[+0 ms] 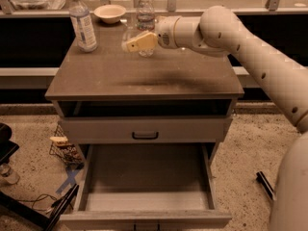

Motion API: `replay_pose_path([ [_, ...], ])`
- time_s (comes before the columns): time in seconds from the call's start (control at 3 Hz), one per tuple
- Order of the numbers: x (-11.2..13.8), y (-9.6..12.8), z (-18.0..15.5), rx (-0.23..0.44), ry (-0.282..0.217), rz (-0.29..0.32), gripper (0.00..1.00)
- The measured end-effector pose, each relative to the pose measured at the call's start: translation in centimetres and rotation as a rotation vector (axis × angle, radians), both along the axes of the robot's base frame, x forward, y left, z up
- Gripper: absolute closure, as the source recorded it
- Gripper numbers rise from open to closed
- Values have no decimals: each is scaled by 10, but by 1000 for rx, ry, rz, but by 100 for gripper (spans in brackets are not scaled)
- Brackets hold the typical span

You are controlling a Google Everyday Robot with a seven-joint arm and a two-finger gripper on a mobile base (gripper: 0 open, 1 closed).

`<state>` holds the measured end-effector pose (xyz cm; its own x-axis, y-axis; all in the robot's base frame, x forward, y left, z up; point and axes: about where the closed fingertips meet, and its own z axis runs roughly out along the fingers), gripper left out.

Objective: Place water bottle into middle drawer

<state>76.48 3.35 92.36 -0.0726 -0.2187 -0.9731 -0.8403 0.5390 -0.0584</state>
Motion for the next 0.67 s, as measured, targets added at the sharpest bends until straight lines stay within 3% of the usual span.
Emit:
replay_pose_path([
  [0.33, 42, 6, -8, 66, -16, -10, 0],
  [0.67, 42, 8, -8, 68, -17, -8, 2],
])
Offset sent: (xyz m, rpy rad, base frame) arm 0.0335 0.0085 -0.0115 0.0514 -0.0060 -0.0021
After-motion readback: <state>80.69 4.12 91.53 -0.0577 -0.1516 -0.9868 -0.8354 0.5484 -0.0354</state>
